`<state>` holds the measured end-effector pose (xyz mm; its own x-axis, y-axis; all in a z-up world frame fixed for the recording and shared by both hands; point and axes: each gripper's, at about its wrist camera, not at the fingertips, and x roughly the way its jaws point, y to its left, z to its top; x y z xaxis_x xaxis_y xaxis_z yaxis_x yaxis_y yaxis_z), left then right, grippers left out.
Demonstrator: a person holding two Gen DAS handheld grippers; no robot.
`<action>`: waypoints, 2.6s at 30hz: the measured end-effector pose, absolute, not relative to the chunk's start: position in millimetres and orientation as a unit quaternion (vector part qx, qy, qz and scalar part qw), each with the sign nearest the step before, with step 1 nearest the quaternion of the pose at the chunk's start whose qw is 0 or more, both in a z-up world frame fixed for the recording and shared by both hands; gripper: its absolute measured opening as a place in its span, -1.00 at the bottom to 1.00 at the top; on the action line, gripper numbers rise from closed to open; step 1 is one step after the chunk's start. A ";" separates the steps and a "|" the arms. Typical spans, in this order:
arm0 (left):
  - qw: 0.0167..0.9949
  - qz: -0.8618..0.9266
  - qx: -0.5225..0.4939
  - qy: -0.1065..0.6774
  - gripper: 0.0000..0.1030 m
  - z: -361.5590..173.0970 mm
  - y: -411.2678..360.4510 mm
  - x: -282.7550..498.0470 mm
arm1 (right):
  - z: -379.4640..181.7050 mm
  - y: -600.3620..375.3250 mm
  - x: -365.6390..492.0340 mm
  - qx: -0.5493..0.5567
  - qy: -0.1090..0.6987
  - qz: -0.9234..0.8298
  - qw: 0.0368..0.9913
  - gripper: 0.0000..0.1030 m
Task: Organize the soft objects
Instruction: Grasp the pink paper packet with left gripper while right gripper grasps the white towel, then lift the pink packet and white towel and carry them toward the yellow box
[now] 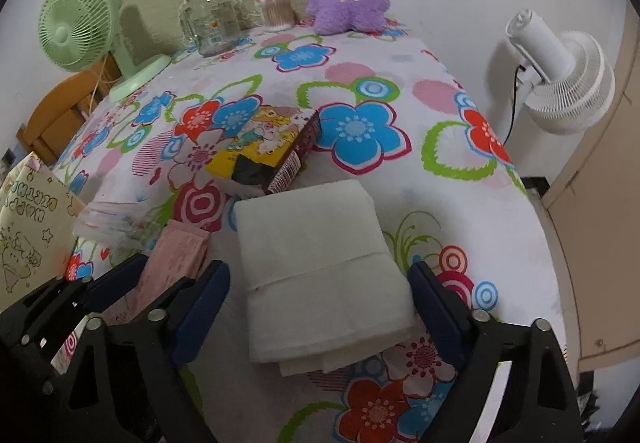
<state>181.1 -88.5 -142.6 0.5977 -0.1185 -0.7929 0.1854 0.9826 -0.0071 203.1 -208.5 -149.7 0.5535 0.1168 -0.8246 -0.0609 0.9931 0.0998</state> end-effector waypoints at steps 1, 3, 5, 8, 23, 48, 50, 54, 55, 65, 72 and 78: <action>0.893 -0.086 0.039 0.441 -0.23 -142.7 -88.4 180.9 | -149.5 -207.2 203.2 0.025 0.469 0.050 0.882 0.69; 0.892 -0.085 0.037 0.442 -0.23 -142.8 -89.0 180.6 | -149.1 -205.8 203.5 0.022 0.468 0.051 0.882 0.58; 0.893 -0.083 0.038 0.441 -0.23 -142.8 -89.9 179.8 | -148.6 -203.9 203.1 0.018 0.467 0.052 0.882 0.43; 0.893 -0.083 0.040 0.441 -0.24 -142.5 -90.2 178.0 | -147.6 -201.5 201.6 0.014 0.468 0.058 0.881 0.22; 0.899 -0.087 0.038 0.427 -0.25 -127.9 -84.9 156.4 | -130.9 -198.1 173.5 0.031 0.460 0.078 0.884 -0.10; 0.918 -0.074 0.036 0.387 -0.25 -82.5 -66.7 106.6 | -75.1 -179.7 110.9 0.022 0.401 0.085 0.912 -0.10; 0.922 -0.072 0.036 0.380 -0.25 -77.3 -66.5 101.5 | -69.5 -178.9 106.1 0.023 0.396 0.086 0.914 -0.10; 0.927 -0.070 0.038 0.367 -0.25 -64.0 -67.0 92.7 | -56.5 -178.6 97.4 0.023 0.381 0.089 0.920 -0.10; 0.928 -0.070 0.040 0.364 -0.25 -60.6 -67.3 91.1 | -53.3 -178.4 95.6 0.022 0.378 0.090 0.921 -0.10; 0.934 -0.065 0.053 0.347 -0.24 -31.0 -65.2 78.8 | -24.0 -171.8 81.5 0.013 0.352 0.103 0.930 -0.09; 0.937 -0.061 0.063 0.339 -0.24 -13.3 -64.3 77.5 | -3.0 -168.0 79.7 0.013 0.337 0.105 0.936 -0.09; 0.939 -0.067 0.061 0.331 -0.24 -0.5 -56.7 79.8 | 10.1 -159.9 82.7 0.011 0.339 0.108 0.935 -0.09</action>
<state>79.8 -56.7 -0.5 0.7722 -0.0857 -0.6296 0.1665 0.9835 0.0703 82.7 -159.8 10.1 0.7472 0.2096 -0.6307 -0.1950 0.9763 0.0934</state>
